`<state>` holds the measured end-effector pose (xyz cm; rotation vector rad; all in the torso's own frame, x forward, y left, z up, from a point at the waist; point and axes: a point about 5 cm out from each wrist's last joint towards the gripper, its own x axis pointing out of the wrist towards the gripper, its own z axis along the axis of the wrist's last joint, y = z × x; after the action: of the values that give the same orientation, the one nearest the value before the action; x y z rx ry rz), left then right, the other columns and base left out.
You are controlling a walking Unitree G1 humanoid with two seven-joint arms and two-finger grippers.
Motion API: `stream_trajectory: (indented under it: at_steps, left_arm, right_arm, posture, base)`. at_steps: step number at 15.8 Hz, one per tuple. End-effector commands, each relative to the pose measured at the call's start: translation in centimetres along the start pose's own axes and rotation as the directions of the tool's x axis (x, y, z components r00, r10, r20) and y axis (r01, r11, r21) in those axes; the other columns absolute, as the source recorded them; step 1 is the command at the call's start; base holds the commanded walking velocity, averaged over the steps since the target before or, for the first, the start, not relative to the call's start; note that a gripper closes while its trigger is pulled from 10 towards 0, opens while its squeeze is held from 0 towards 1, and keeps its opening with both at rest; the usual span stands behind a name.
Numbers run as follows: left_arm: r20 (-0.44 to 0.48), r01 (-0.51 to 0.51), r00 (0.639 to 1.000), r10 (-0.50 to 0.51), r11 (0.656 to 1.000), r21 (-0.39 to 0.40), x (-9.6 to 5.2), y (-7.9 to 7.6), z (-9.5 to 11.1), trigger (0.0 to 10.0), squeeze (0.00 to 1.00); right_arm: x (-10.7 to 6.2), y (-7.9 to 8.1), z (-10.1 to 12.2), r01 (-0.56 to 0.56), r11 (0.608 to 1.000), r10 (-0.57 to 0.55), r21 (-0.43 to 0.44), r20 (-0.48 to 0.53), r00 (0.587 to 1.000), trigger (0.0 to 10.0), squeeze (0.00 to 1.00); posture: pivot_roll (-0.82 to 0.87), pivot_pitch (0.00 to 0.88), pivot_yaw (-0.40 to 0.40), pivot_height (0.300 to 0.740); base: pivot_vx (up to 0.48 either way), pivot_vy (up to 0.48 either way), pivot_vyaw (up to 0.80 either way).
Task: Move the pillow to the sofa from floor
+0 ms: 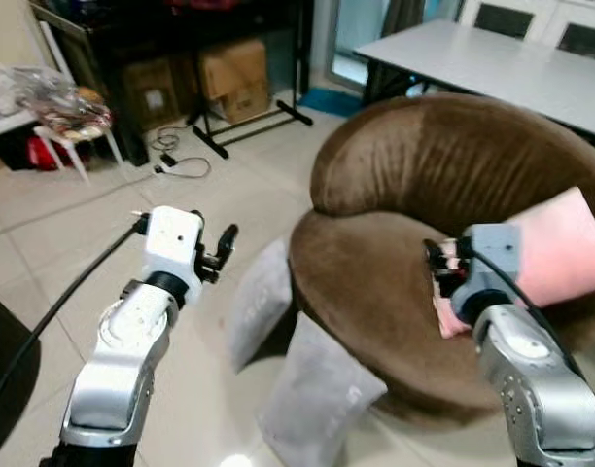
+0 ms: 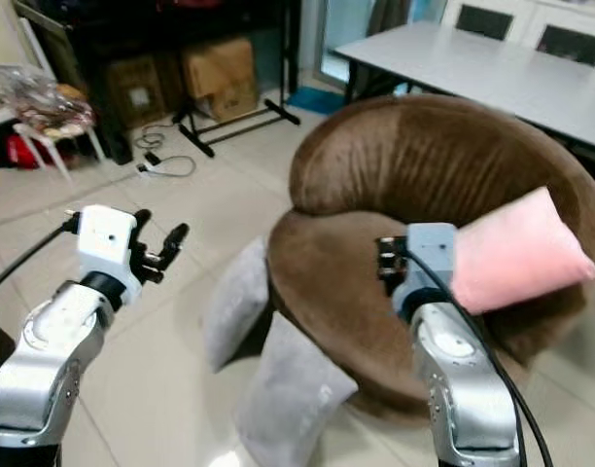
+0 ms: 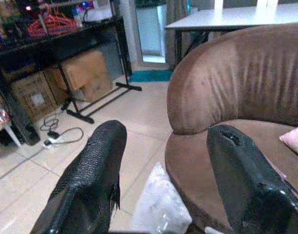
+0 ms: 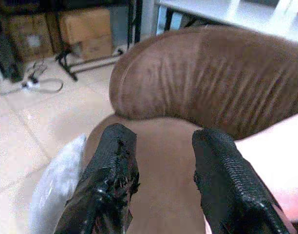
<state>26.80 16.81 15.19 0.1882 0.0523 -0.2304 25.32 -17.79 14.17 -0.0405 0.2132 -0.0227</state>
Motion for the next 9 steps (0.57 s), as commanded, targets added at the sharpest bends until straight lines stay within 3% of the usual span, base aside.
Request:
stream_trajectory:
  at_steps: [1,3,6,9]
  left_arm:
    - [-0.005,-0.029,1.000,0.029,0.999,0.023,-0.1,0.8,-0.2,10.0,0.16]
    - [-0.003,-0.050,0.999,0.050,0.998,0.045,-0.2,1.4,-0.4,10.0,0.16]
    - [0.027,-0.055,0.998,0.054,0.997,0.057,-0.1,1.6,0.0,10.0,0.16]
    - [0.040,-0.052,0.998,0.050,0.997,0.050,0.1,1.4,0.1,10.0,0.15]
  right_arm:
    - [0.0,-0.2,0.5,0.038,0.999,-0.038,-0.013,0.042,0.998,10.0,0.00]
    - [0.0,-1.5,2.0,0.113,0.989,-0.095,-0.096,0.175,0.980,10.0,0.00]
    - [0.1,-1.8,1.7,0.059,0.998,-0.057,-0.020,0.117,0.992,10.0,0.00]
    - [0.3,-1.3,1.5,0.103,0.994,-0.096,-0.043,0.148,0.984,10.0,0.00]
  posture:
    - [-0.12,0.000,-0.021,0.725]
    - [-0.12,0.000,-0.022,0.701]
    - [-0.12,0.000,-0.018,0.676]
    - [-0.12,0.000,-0.017,0.655]
  base:
    - [0.000,0.000,0.00]
    - [0.000,0.000,0.00]
    - [0.000,0.000,-0.44]
    - [0.000,0.000,-0.48]
